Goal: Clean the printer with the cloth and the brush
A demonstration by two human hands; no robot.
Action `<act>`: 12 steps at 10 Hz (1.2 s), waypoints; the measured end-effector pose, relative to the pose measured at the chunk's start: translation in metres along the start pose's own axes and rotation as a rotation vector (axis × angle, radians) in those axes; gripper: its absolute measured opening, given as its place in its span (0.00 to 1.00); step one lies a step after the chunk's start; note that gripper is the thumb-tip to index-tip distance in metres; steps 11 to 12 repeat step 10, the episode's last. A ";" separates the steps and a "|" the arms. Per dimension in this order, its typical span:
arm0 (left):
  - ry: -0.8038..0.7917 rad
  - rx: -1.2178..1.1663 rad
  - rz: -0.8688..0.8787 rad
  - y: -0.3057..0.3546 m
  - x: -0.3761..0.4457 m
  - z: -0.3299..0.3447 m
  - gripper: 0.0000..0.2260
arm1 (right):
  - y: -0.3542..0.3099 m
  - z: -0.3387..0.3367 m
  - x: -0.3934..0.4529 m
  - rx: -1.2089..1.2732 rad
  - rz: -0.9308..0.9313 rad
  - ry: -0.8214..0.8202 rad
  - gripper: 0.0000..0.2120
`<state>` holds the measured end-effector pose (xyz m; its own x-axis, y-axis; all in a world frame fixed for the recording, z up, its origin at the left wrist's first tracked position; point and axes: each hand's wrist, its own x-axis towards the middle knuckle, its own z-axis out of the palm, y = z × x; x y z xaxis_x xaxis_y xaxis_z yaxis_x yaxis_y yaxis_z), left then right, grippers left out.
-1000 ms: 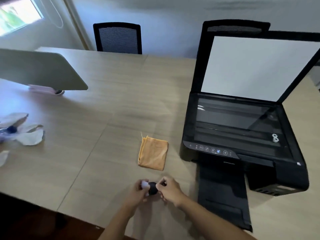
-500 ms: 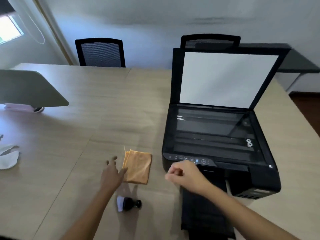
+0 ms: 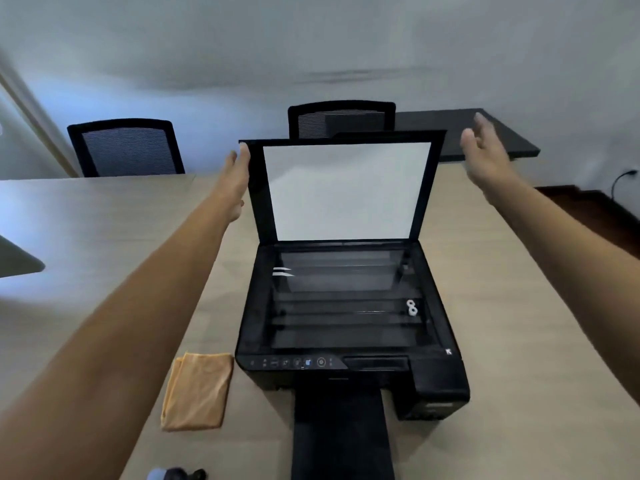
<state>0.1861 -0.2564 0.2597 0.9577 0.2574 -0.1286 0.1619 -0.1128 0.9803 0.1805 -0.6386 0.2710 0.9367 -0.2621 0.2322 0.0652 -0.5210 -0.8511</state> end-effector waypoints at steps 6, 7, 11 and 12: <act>0.039 -0.041 0.149 -0.126 -0.127 -0.035 0.19 | 0.080 0.009 -0.172 0.201 -0.138 -0.066 0.16; -0.044 0.204 0.303 -0.166 -0.159 -0.049 0.15 | 0.106 0.014 -0.214 0.147 -0.132 -0.084 0.15; -0.093 0.364 0.255 -0.201 -0.191 -0.059 0.20 | 0.150 0.026 -0.261 0.026 -0.038 -0.162 0.19; -0.093 0.364 0.255 -0.201 -0.191 -0.059 0.20 | 0.150 0.026 -0.261 0.026 -0.038 -0.162 0.19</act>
